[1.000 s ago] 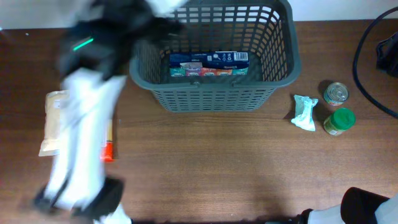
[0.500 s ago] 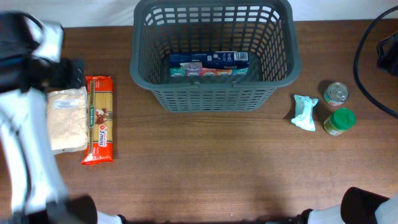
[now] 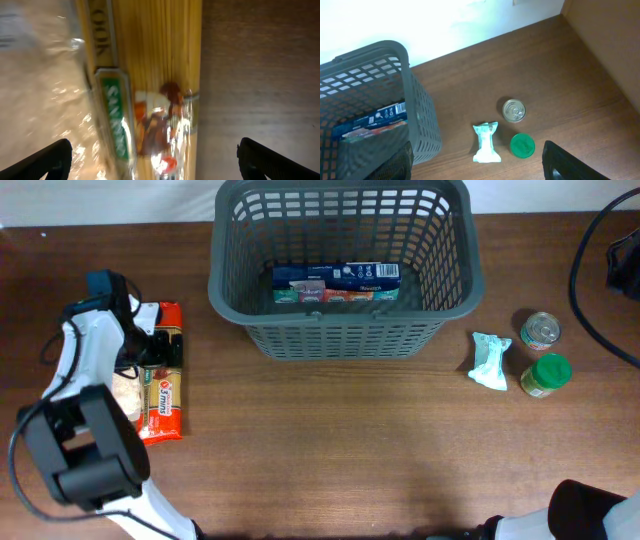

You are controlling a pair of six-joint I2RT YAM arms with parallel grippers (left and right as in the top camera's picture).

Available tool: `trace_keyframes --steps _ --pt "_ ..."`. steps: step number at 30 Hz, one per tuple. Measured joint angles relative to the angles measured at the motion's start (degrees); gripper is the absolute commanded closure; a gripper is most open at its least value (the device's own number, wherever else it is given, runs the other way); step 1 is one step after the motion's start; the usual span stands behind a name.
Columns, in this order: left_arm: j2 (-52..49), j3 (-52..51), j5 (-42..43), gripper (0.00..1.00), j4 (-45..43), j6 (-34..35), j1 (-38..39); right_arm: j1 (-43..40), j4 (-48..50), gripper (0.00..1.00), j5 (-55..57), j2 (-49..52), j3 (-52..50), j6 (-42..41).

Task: Pack container
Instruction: 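Move the left gripper back and grasp the red spaghetti pack, then carry the spaghetti pack into the basket and release it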

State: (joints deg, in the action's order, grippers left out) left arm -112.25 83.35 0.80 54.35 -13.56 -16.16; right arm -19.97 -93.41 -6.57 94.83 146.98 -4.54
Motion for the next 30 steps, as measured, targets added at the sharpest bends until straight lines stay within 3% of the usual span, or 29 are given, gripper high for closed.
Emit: trace_keyframes --steps 11,13,15,17,20,26,30 --pt "-6.51 0.00 1.18 0.09 -2.69 0.83 0.09 0.00 0.02 0.23 -0.22 1.14 -0.39 0.04" --pt "-6.60 0.00 1.18 0.23 -3.69 1.14 0.20 0.00 0.00 0.23 -0.24 1.14 -1.05 0.00" --pt "-6.84 0.00 0.96 0.43 -4.48 1.18 0.31 0.00 0.00 0.23 -0.24 1.14 -1.88 0.00" --pt "-7.04 0.02 0.90 0.77 -4.72 1.11 0.35 0.00 0.04 0.23 -0.22 1.14 -2.64 0.02" --pt "-6.64 0.79 1.09 0.98 -3.91 1.20 0.44 0.00 0.24 0.23 -0.26 1.14 -3.17 -0.02" --pt "-6.14 1.62 1.22 0.98 -3.76 1.16 0.61 0.00 0.42 0.23 -0.39 1.14 -3.21 0.04" --pt "-8.20 7.34 1.36 0.99 2.40 1.14 0.70 0.00 0.44 0.23 -0.42 1.14 -3.21 0.00"
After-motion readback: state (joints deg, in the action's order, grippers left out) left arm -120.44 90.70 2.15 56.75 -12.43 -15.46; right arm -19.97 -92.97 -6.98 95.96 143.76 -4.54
